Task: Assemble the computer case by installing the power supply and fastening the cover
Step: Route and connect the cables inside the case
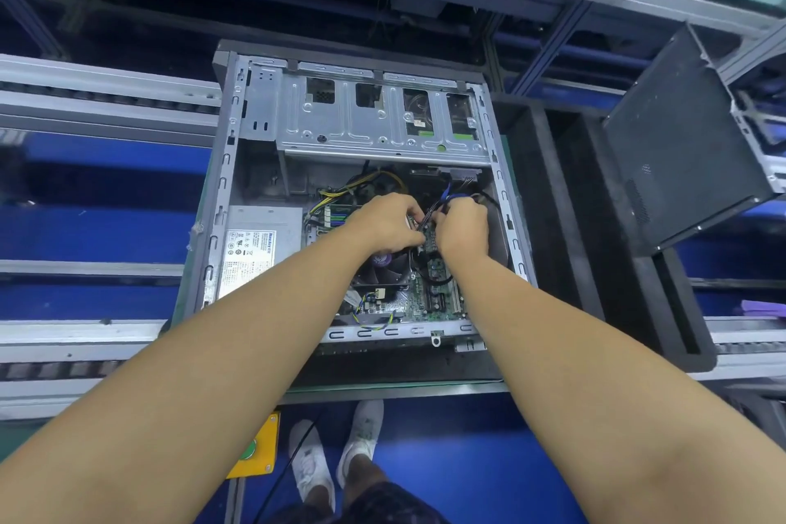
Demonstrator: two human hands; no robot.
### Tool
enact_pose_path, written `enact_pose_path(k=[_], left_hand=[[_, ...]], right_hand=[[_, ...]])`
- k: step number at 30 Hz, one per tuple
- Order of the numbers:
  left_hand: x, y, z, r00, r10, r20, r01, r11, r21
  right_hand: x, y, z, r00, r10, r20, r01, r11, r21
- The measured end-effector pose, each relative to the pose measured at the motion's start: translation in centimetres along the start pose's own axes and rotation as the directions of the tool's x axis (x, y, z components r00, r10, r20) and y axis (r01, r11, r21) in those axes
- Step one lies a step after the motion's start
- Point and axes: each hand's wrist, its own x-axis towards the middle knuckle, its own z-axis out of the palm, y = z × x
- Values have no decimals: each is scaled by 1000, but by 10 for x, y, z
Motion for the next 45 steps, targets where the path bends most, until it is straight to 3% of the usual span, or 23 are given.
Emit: enact_pose_path(k=[7,11,14,17,20,23,27,30,33,35,37,40,42,45], left_hand=[[3,0,2,1000,-20,-12,19,999,-44],[-1,0,3,1000,-22,-5,22,1000,-16],[-4,0,6,1000,9,-22,-8,999,44],[-7,4,7,997,20,-69,-17,999,39],[-9,6,8,995,-29,-100,32,999,28],[-13,6,8,991,-71,-115,77,996,45],[-25,8,9,954,-62,-294,174,912,372],[-30,14,10,889,133,-439,149,822,550],[-24,23,12,905,265,-332,6,773,635],[-16,31,13,971,159,-180,-21,804,595],[-9,36,16,995,67,-68,-23,862,506],[0,36,22,999,-21,-43,34,946,322],[3,34,22,996,-47,-70,61,976,209],[1,27,19,991,-42,-129,61,988,141]], right_hand=[[-2,-2,-5,999,32,38,-35,996,85],[-18,-4,-15,982,109,157,-135,978,162],[-35,-1,-25,990,114,78,-128,969,211],[-52,-1,-29,999,44,-21,-41,989,141],[-61,3,-29,994,-2,110,17,991,-135],[-59,4,-29,991,6,134,23,976,-214],[-57,6,-32,987,-37,154,35,999,14],[-61,6,-39,974,-112,195,108,994,30],[-64,5,-40,982,-98,164,114,989,-91],[-64,5,-40,979,-33,200,36,999,-12],[-62,9,-39,971,-6,240,-43,979,198],[-63,13,-40,956,66,287,-203,853,481],[-63,11,-40,958,60,281,-179,889,421],[-70,3,-37,979,-21,205,-33,966,255]])
